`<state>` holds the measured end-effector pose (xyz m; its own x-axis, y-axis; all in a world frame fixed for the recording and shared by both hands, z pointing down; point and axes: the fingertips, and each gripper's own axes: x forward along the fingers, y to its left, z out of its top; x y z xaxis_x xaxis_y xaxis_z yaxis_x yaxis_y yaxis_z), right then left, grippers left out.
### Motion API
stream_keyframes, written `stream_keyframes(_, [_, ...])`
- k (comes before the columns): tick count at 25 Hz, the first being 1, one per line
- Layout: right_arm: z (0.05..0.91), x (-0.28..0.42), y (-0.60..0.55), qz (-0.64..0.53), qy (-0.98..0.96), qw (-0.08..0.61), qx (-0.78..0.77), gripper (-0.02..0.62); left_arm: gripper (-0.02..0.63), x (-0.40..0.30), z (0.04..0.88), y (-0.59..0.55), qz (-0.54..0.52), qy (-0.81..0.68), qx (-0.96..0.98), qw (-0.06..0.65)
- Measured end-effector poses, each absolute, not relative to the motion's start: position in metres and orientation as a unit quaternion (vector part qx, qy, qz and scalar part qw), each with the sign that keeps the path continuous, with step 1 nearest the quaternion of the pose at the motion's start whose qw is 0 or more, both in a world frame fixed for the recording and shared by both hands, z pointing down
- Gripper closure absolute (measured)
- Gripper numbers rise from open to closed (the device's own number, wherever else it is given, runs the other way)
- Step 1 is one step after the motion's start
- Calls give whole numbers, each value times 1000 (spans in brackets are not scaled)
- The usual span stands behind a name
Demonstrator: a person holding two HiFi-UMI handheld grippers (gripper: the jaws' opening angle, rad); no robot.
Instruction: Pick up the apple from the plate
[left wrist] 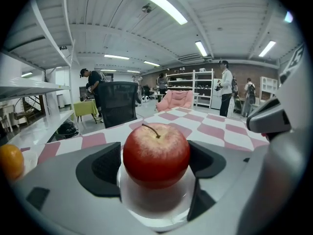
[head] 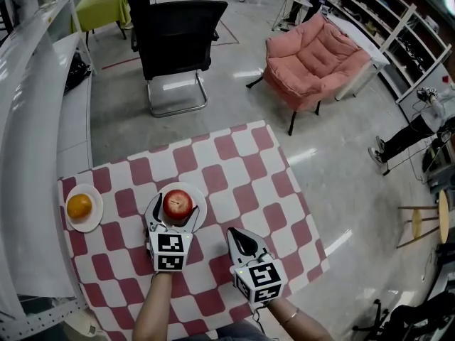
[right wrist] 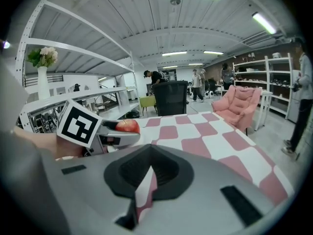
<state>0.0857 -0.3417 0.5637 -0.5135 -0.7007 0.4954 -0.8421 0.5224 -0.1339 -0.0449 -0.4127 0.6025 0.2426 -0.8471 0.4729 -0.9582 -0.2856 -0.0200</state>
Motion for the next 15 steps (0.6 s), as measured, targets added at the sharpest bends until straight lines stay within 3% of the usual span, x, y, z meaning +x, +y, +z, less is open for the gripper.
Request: stream_keyframes(15, [559,84,-337,179,-850,193,456,586,199,-47,597,-412,202,-580,778,131])
